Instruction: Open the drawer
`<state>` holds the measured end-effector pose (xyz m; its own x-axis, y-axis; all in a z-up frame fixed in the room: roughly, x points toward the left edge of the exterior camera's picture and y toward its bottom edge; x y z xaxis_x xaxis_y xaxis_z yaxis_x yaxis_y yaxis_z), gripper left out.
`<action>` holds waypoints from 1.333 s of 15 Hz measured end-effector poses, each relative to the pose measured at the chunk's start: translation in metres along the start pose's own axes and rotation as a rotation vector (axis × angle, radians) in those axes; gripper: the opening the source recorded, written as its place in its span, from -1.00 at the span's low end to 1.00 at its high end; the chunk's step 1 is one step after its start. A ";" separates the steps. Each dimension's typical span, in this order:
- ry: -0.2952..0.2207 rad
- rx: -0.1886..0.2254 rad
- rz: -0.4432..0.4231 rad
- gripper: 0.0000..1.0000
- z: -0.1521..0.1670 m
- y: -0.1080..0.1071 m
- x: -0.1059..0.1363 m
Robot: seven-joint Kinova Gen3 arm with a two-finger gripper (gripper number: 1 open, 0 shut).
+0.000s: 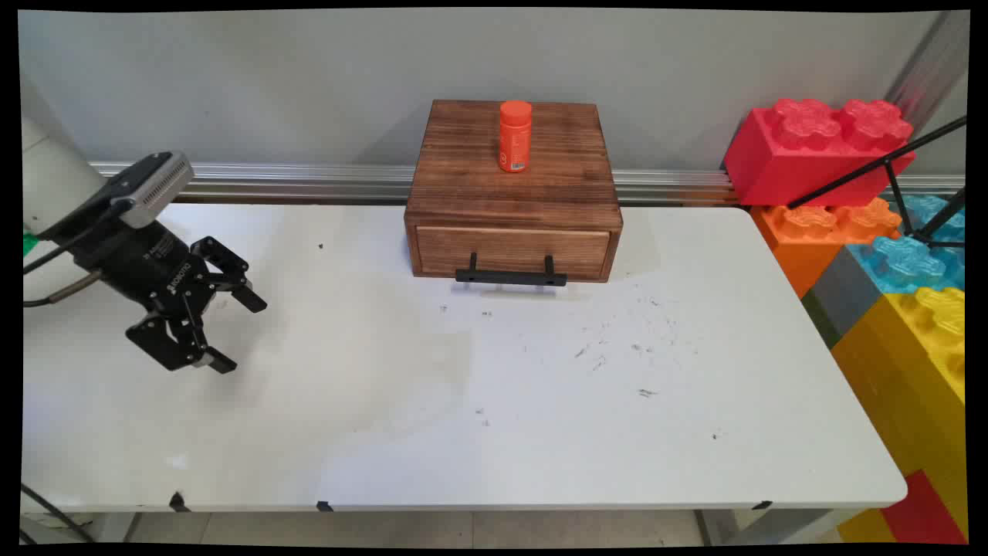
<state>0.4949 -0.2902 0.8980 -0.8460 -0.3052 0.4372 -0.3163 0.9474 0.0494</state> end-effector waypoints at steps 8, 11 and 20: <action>0.041 0.053 -0.027 1.00 0.009 -0.010 0.036; 0.064 0.079 -0.024 1.00 0.014 -0.021 0.073; 0.075 0.130 -0.010 1.00 0.051 -0.080 0.186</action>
<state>0.3405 -0.4278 0.9295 -0.8100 -0.3016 0.5030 -0.3811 0.9226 -0.0605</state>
